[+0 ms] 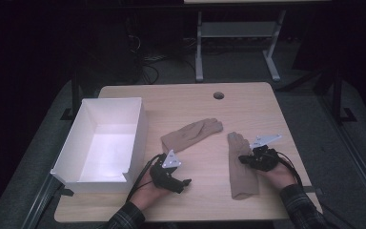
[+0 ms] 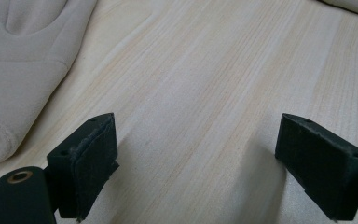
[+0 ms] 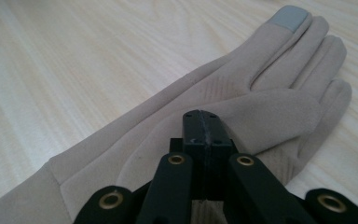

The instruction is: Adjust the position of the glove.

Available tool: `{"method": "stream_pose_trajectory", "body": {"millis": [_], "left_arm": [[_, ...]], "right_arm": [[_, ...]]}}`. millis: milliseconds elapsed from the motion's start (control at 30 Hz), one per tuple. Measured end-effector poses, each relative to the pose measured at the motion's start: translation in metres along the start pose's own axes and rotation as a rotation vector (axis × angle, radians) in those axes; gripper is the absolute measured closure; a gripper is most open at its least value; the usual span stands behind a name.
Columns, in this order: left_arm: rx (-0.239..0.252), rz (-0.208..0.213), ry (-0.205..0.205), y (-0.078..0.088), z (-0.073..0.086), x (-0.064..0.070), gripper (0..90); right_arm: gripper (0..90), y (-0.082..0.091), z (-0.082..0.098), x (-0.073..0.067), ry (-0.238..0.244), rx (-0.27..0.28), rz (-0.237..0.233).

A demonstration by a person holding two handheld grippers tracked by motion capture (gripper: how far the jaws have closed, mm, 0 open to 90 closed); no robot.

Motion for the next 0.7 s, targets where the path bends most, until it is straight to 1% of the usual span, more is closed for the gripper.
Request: {"method": "stream_pose_trajectory", "body": {"millis": [100, 267, 300, 367, 467, 567, 633, 700], "left_arm": [[0.0, 0.001, 0.0, 0.0, 0.0, 0.0, 12.2], [-0.001, 0.001, 0.0, 0.0, 0.0, 0.0, 12.1], [0.0, -0.001, -0.008, 0.0, 0.0, -0.001, 12.2], [0.0, -0.002, -0.008, 0.0, 0.0, -0.001, 12.1], [0.0, 0.0, 0.003, 0.0, 0.0, 0.0, 12.2], [0.005, 0.002, 0.011, 0.0, 0.0, 0.001, 12.2], [-0.001, 0.001, 0.004, 0.0, 0.0, 0.0, 12.2], [-0.003, 0.0, 0.0, 0.0, 0.0, 0.0, 12.2]], "right_arm": [[89.9, 0.001, 0.0, -0.006, 0.022, -0.005, -0.008], [89.9, 0.004, 0.003, -0.018, 0.037, -0.007, -0.006], [89.9, 0.005, 0.004, -0.02, 0.039, -0.009, -0.003], [89.9, 0.008, 0.007, -0.025, 0.037, -0.016, 0.004], [89.9, 0.012, 0.01, -0.03, 0.047, -0.032, 0.017], [89.9, 0.015, 0.013, -0.033, 0.039, -0.03, 0.016], [89.9, 0.017, 0.016, -0.036, 0.028, -0.027, 0.008], [89.9, 0.02, 0.019, -0.038, 0.027, -0.022, 0.002]]}}
Point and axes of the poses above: each handheld gripper's, and its own axes: y roughly backward along the jaws, z roughly out of its underside, x roughly to its right, the point moved 10 cm from there along -y, roughly forward along the jaws, and after that the axes turned 10 degrees about y, right-handed, at the moved point
